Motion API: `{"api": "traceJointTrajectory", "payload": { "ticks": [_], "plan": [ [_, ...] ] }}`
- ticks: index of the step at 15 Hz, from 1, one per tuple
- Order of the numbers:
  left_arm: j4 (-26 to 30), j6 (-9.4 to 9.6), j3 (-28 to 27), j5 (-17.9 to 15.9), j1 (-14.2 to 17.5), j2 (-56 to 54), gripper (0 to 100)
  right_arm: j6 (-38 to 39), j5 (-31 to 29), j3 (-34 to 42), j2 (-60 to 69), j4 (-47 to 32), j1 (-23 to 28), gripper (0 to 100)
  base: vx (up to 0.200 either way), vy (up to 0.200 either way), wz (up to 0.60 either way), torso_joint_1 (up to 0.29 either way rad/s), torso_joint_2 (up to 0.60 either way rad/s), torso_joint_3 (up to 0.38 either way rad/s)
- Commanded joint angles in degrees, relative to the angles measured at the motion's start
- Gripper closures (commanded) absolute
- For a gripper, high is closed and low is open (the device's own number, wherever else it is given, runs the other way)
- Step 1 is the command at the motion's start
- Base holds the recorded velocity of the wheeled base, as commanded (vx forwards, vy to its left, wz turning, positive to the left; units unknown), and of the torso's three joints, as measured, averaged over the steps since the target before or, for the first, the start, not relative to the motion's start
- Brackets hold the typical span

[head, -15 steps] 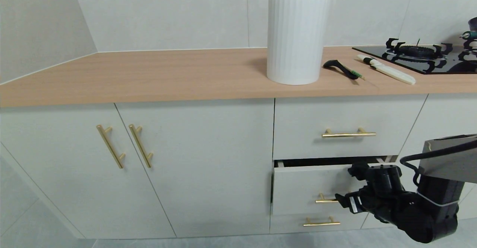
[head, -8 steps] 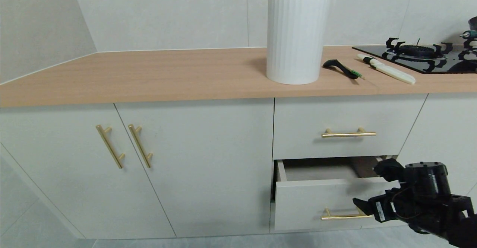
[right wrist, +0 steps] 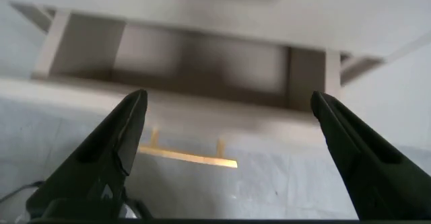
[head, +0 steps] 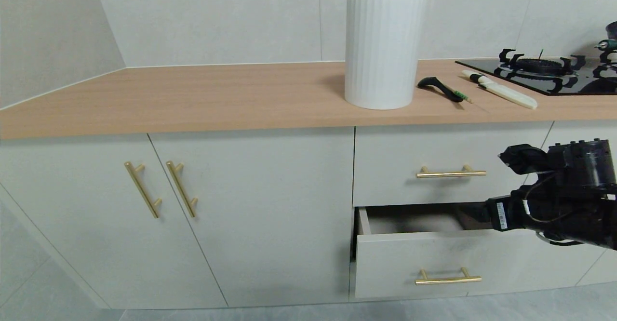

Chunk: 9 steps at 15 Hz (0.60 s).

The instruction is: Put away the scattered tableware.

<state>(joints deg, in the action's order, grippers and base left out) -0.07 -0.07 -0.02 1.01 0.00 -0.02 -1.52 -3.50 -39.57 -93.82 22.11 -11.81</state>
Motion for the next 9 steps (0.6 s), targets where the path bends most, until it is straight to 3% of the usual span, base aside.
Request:
{"api": "traceJointTrajectory", "payload": {
  "ticks": [1,9],
  "plan": [
    [0.0,-0.01,0.0,0.0,0.0,0.0,0,0.1,-0.3,-3.7,-8.0,-0.3,-1.1,0,0.0,0.0,0.0,0.0,0.0,0.0],
    [0.0,-0.01,0.0,0.0,0.0,0.0,0,1.6,-3.4,-8.4,-21.0,3.6,-4.4,0,0.0,0.0,0.0,0.0,0.0,0.0]
  ]
}}
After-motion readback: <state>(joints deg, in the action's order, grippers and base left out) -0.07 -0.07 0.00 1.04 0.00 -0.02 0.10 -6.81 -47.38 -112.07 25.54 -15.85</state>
